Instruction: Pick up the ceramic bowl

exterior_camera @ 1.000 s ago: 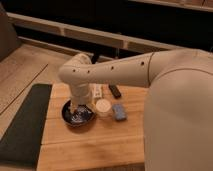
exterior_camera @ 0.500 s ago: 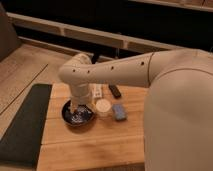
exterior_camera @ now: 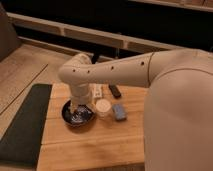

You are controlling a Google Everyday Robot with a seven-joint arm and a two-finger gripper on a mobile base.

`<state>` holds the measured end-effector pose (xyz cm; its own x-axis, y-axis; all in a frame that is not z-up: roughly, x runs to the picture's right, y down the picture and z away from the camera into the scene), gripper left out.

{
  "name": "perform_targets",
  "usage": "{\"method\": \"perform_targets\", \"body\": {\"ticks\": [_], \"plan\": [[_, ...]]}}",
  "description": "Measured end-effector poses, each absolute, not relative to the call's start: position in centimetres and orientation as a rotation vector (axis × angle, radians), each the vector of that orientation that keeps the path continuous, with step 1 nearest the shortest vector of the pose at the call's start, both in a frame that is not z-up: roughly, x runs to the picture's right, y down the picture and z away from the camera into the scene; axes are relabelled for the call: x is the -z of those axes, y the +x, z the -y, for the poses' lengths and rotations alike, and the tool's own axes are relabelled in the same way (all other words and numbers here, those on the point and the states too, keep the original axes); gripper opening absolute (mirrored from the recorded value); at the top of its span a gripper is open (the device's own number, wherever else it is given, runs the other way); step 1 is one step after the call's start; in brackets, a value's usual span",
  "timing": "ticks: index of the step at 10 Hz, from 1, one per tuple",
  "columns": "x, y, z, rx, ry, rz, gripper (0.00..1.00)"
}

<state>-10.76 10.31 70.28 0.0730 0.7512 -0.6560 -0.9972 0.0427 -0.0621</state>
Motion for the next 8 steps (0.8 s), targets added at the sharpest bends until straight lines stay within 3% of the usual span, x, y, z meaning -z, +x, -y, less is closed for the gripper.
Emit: {"method": "perform_targets", "body": {"ticks": [4, 8], "plan": [[-70.3, -10.7, -10.1, -1.424, -0.576, -0.514, 0.65], [-71.2, -12.6, -8.4, -1.378, -0.517, -0.307, 0.65]]}}
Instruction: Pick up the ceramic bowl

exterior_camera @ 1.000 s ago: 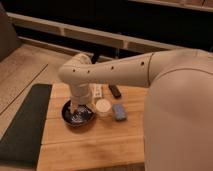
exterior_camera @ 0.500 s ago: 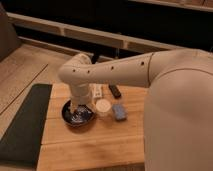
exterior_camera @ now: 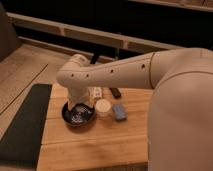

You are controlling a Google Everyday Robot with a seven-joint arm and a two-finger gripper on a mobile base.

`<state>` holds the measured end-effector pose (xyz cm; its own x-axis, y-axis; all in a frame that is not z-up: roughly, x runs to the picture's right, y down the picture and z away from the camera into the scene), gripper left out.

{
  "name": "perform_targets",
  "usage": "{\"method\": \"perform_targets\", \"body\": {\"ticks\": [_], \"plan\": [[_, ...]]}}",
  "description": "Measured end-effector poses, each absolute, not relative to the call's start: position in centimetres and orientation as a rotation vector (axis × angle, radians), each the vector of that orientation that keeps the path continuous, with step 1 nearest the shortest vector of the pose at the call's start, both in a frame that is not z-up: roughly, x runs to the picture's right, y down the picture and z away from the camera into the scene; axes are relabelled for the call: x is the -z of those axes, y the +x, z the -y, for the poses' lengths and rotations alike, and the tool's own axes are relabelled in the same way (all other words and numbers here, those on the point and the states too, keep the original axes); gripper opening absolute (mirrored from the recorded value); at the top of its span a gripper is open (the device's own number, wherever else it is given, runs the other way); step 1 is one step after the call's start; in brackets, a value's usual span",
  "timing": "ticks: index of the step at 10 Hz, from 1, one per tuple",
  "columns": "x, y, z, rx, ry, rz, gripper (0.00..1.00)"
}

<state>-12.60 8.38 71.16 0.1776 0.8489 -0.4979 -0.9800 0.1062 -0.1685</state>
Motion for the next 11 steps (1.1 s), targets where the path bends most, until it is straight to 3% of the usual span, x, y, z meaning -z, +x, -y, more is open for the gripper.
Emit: {"method": "perform_targets", "body": {"ticks": [7, 11], "plan": [[-71.6, -12.5, -10.7, -1.414, -0.552, -0.242, 0.65], [-73.1, -12.5, -17.2, -1.455, -0.647, -0.410, 0.65]]}}
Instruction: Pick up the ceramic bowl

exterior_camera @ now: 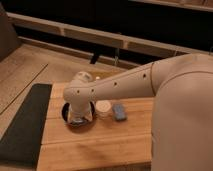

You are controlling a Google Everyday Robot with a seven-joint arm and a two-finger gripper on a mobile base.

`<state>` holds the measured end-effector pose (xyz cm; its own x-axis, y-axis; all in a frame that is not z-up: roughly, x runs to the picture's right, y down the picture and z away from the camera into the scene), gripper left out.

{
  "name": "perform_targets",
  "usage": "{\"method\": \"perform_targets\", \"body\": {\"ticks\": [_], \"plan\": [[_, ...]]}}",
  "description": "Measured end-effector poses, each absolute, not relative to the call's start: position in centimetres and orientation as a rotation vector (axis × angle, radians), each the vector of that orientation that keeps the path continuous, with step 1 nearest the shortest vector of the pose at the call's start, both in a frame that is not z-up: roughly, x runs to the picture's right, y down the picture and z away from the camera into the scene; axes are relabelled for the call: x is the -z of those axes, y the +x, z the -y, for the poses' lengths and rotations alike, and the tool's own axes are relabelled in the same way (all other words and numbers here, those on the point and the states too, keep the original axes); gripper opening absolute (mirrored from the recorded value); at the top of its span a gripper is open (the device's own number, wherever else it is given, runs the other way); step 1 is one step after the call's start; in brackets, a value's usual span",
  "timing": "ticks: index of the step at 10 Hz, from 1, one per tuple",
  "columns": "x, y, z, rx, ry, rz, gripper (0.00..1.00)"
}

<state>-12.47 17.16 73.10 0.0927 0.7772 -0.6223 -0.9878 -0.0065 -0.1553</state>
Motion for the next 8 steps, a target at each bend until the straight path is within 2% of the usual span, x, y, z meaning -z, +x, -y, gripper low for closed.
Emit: {"method": "perform_targets", "body": {"ticks": [3, 8], "plan": [[-74.9, -11.3, -18.7, -1.497, -0.663, -0.493, 0.65], [-76.2, -10.2, -17.7, -1.518, -0.631, -0.484, 0.65]]}}
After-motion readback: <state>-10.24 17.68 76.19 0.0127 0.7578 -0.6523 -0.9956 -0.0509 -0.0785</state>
